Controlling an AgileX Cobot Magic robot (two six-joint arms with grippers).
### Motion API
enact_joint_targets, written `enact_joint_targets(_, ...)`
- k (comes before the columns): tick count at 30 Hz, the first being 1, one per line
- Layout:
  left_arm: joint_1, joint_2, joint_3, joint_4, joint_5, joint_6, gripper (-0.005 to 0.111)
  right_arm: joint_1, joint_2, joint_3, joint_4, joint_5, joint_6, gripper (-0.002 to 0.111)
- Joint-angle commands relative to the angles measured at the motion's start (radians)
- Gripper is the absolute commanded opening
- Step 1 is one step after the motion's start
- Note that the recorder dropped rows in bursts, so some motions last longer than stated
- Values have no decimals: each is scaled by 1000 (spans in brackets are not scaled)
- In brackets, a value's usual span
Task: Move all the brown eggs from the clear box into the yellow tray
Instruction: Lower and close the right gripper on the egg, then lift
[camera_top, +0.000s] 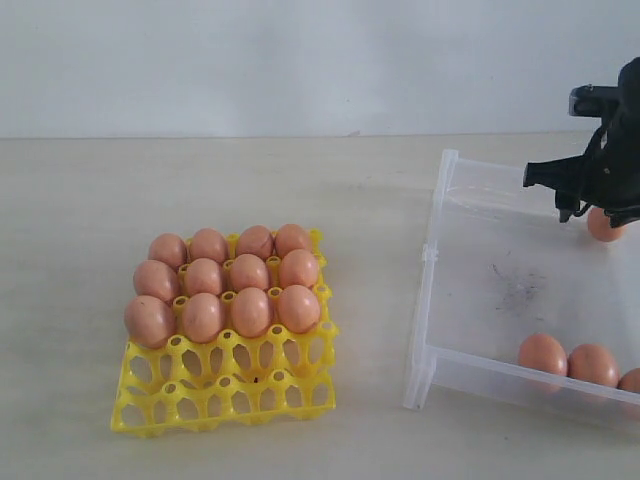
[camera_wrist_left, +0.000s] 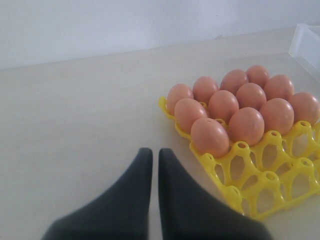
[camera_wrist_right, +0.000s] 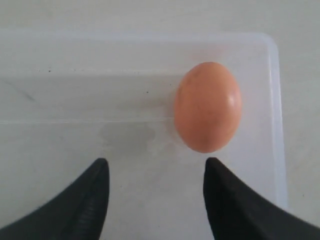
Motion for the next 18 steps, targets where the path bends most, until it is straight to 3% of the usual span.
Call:
enact_joint_targets(1, -5, -3, 3, 2, -3, -8, 4, -5, 43, -36, -95, 13, 88, 47)
enact_joint_targets(7, -5, -3, 3, 2, -3, -8, 4, -11, 49, -76, -253, 44, 195, 47)
enact_joint_targets(13, -5, -3, 3, 2, -3, -8, 4, -84, 97, -74, -208, 34, 212, 47)
enact_joint_targets(18, -5, -3, 3, 2, -3, -8, 4, -84, 119, -74, -211, -44, 237, 47)
